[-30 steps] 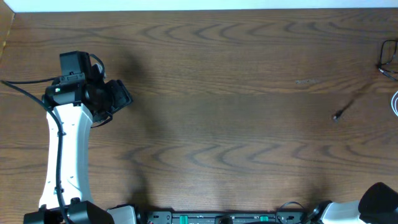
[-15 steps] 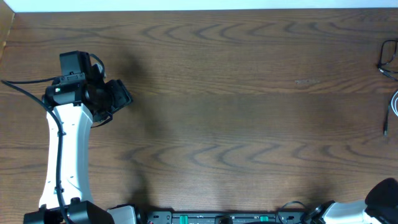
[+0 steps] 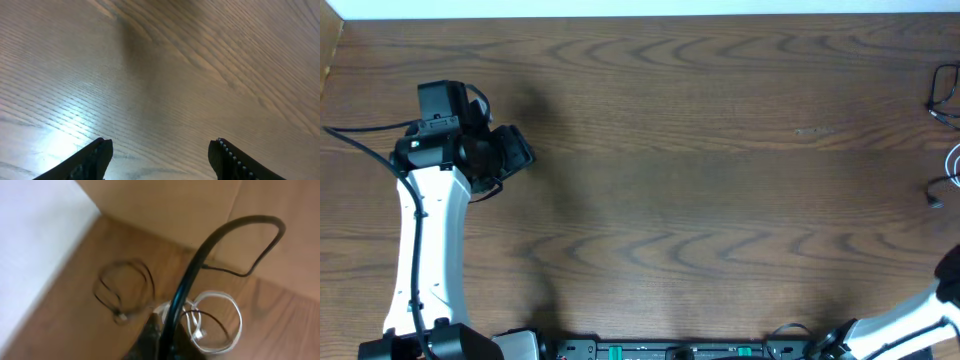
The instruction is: Untangle cables
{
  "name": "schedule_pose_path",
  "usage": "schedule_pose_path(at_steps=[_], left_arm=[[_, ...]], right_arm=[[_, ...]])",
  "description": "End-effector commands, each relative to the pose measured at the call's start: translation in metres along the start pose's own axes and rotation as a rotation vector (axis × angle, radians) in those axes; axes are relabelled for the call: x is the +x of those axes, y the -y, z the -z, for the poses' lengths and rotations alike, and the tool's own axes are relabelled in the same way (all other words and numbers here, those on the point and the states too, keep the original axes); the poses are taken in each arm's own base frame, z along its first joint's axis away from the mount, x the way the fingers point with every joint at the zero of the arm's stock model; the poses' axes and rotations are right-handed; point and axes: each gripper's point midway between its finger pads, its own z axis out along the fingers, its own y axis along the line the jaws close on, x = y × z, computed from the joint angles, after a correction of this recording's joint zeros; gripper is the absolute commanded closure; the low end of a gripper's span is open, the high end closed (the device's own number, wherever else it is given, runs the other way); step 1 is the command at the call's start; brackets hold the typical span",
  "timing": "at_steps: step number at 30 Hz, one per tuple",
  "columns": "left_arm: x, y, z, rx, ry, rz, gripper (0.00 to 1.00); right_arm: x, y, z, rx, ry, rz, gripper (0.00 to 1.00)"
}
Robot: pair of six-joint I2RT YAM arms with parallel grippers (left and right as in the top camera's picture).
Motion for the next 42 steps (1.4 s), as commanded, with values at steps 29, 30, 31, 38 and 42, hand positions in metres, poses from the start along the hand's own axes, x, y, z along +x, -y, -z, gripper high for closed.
schedule_pose_path(at_steps=[29, 30, 31, 38, 42], left_arm=[[0.0, 0.003, 0.002, 0.007, 0.003, -0.014, 0.03], [0.0, 0.003, 0.001, 0.007, 0.003, -0.014, 0.03], [0.0, 0.003, 0.001, 0.006, 0.003, -0.014, 0.02], [-0.001, 0.002, 0.001, 0.003, 0.004, -0.014, 0.02], [-0.001, 0.002, 0.001, 0.003, 0.004, -0.014, 0.02]], right_arm=[[0.17, -0.167, 0.154, -0.75, -0.408, 0.625, 0.01], [0.173, -0.169, 0.167, -0.764, -0.397, 0.64, 0.01], [0.175, -0.169, 0.178, -0.777, -0.387, 0.651, 0.01], [0.197, -0.149, 0.253, -0.833, -0.38, 0.703, 0.01], [0.194, -0.137, 0.272, -0.836, -0.337, 0.707, 0.01]])
